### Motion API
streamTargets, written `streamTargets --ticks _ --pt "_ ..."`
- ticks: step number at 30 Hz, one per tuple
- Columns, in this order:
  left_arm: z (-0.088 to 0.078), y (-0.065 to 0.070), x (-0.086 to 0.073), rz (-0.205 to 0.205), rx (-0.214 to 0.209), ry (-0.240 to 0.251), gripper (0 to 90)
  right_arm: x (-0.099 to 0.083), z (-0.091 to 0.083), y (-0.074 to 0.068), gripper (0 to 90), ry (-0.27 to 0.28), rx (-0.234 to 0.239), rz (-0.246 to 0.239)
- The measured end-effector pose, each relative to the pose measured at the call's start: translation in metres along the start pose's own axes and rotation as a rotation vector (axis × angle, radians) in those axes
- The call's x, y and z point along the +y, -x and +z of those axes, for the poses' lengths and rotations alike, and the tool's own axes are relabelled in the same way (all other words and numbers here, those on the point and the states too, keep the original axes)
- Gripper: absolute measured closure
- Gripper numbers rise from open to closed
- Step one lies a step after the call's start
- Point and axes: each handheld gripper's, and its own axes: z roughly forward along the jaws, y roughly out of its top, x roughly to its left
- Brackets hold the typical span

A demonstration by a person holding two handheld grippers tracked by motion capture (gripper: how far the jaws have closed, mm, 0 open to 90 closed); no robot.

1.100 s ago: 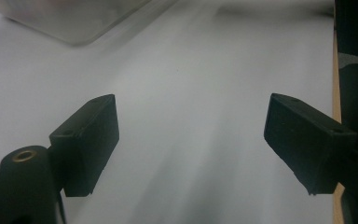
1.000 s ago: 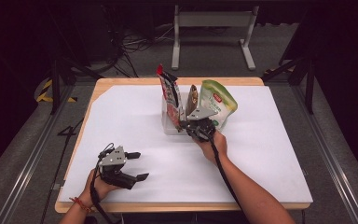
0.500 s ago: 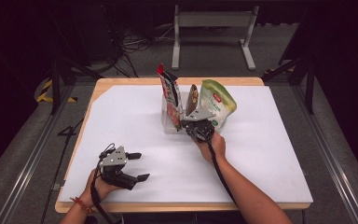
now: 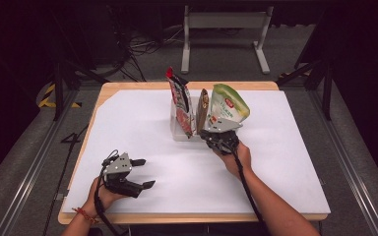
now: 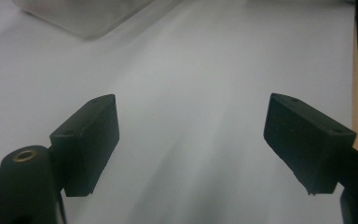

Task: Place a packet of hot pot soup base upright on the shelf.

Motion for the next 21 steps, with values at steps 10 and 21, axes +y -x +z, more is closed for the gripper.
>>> streamTargets --ticks 10,21 --pt "-0.001 -0.001 0.001 -0.007 0.023 -0.003 19.4 -0.015 -0.056 0.019 74.8 0.046 0.003 0.009" --pt "-0.003 -0.001 -0.001 -0.004 0.043 -0.009 19.2 -0.039 -0.088 0.019 65.0 0.031 0.011 -0.047"
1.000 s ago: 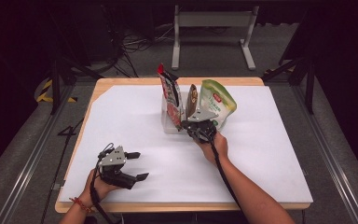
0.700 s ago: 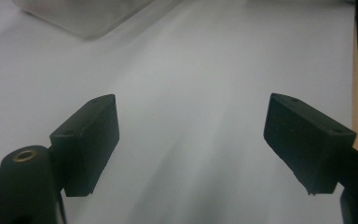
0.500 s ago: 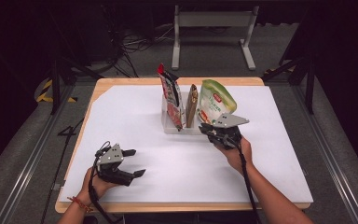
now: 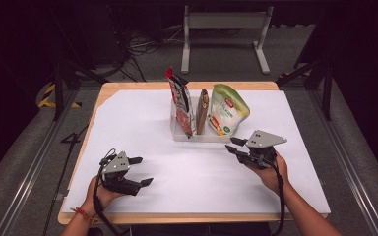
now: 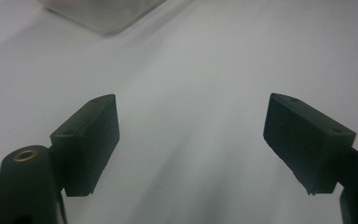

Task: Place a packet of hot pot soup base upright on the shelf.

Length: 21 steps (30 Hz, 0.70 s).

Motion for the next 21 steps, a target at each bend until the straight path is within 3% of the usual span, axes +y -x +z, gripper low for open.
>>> streamTargets --ticks 13,21 --pt "0.000 -0.001 -0.001 0.003 0.015 -0.008 18.9 -0.033 -0.039 0.013 47.3 -0.013 -0.042 0.035" --pt "0.000 -0.002 -0.002 0.006 0.028 -0.019 18.5 -0.058 -0.056 0.019 33.1 -0.014 -0.092 0.051"
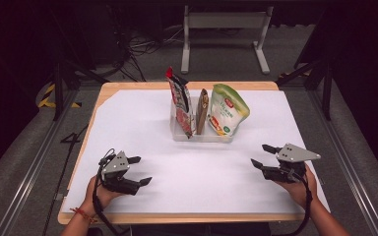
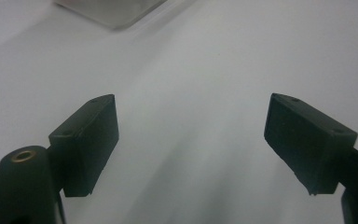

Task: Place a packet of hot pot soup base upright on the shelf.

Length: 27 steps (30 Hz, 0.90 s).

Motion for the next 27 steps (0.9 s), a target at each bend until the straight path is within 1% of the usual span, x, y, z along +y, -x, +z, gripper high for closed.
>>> streamTargets --ticks 1,3,6,9,10,12,16,18,20,24,27 --pt "0.000 0.000 0.000 0.000 0.001 0.000 18.5 -0.003 -0.004 0.001 30.5 0.001 -0.016 -0.007" --pt "0.000 -0.001 -0.001 -0.002 0.004 0.000 18.5 -0.008 -0.008 0.003 28.8 -0.002 -0.032 -0.010" --pt "-0.001 -0.001 -0.001 -0.004 0.007 0.001 18.3 -0.018 -0.015 0.007 26.0 -0.015 -0.042 0.018" --pt "-0.002 -0.001 -0.001 -0.006 0.010 0.004 18.2 -0.028 -0.022 0.011 24.2 -0.022 -0.061 0.035" --pt "-0.002 -0.001 -0.001 -0.006 0.010 0.004 18.2 -0.028 -0.022 0.011 24.2 -0.022 -0.061 0.035" --pt "-0.002 -0.002 -0.002 -0.003 0.011 0.005 18.1 -0.035 -0.028 0.014 23.4 -0.023 -0.063 0.052" --pt "-0.003 -0.003 -0.003 0.005 0.014 0.001 17.6 -0.046 -0.035 0.017 20.5 -0.048 -0.073 0.064" --pt "-0.004 -0.004 -0.004 0.012 0.019 -0.004 17.4 -0.052 -0.039 0.018 19.6 -0.051 -0.074 0.077" --pt "-0.005 -0.005 -0.006 0.004 0.020 0.002 17.1 -0.058 -0.044 0.020 18.7 -0.057 -0.087 0.089" --pt "-0.008 -0.005 -0.006 0.008 0.026 0.014 16.6 -0.067 -0.052 0.023 16.6 -0.062 -0.105 0.118" --pt "-0.009 -0.006 -0.006 0.013 0.030 0.015 16.5 -0.070 -0.055 0.023 15.7 -0.063 -0.114 0.118"
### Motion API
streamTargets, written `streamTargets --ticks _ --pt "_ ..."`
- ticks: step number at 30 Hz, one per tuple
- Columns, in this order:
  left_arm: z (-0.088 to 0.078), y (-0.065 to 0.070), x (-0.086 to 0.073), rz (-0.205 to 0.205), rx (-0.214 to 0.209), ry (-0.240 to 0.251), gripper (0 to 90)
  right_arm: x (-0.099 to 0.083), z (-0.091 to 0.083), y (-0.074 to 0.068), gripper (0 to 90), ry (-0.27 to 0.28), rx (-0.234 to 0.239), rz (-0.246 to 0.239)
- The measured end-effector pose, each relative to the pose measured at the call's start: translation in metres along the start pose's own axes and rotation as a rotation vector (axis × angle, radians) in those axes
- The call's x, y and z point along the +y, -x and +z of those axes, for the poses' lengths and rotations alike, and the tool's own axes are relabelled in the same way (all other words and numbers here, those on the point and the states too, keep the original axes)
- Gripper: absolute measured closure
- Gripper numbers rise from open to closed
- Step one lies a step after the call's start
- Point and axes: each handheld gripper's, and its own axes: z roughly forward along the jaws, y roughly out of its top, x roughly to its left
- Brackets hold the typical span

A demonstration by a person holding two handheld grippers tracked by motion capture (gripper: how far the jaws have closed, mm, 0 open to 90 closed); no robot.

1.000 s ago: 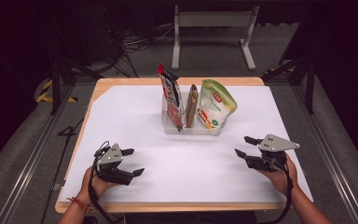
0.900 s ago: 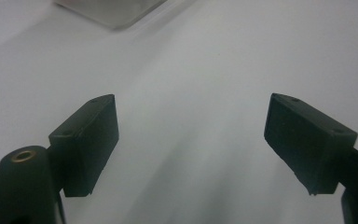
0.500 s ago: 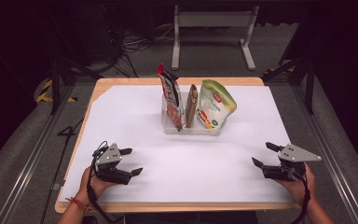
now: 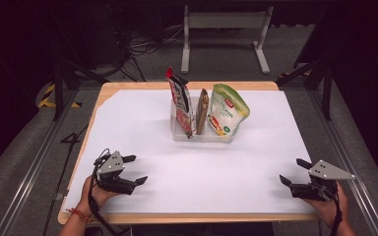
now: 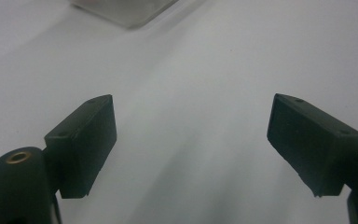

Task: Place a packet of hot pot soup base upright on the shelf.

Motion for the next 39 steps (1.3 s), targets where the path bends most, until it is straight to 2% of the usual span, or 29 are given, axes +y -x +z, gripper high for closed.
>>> streamTargets --ticks 5,13,17,24,32,39 --pt "0.000 -0.001 -0.001 -0.006 0.003 0.000 16.2 -0.002 -0.008 0.001 14.9 0.024 -0.008 0.007" --pt "0.004 0.005 0.002 0.026 -0.002 -0.020 16.2 -0.004 -0.007 -0.004 14.3 0.008 -0.003 -0.009" --pt "0.005 0.006 0.003 0.019 -0.007 -0.014 16.2 -0.003 -0.010 -0.003 13.6 0.024 -0.013 0.001" --pt "0.013 0.005 0.005 0.030 -0.026 -0.029 16.0 -0.006 -0.010 -0.002 12.4 0.004 -0.023 0.012" --pt "0.016 0.006 0.010 0.029 -0.028 -0.028 15.8 -0.009 -0.015 -0.001 11.6 0.009 -0.037 0.029" --pt "0.019 0.004 0.011 0.008 -0.031 -0.024 15.6 -0.011 -0.015 -0.001 10.4 -0.008 -0.032 0.028"
